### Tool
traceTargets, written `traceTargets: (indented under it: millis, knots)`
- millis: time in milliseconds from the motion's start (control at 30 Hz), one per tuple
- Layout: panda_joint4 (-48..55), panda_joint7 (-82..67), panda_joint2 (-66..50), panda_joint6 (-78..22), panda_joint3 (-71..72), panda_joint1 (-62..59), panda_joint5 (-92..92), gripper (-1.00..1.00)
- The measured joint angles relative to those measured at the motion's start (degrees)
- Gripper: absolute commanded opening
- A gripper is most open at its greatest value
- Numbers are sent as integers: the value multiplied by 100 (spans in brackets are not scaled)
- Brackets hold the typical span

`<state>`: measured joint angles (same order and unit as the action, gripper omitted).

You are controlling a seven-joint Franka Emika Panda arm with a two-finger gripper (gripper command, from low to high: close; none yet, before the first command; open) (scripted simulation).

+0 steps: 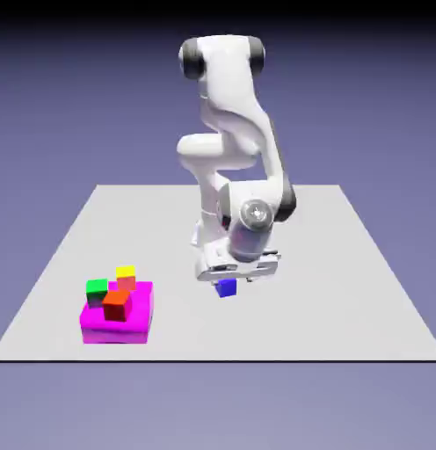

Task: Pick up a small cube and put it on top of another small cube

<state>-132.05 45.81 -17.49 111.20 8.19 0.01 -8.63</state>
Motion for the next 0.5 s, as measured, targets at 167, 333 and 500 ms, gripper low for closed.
traceTargets:
  millis: [167, 333, 500]
  knots:
    - [574, 66, -995, -1246, 163, -14, -171, 0]
    - [1091, 126, -1889, -2366, 309, -26, -325, 0]
    - [380, 229, -2052, -1507, 210, -104, -484, -100]
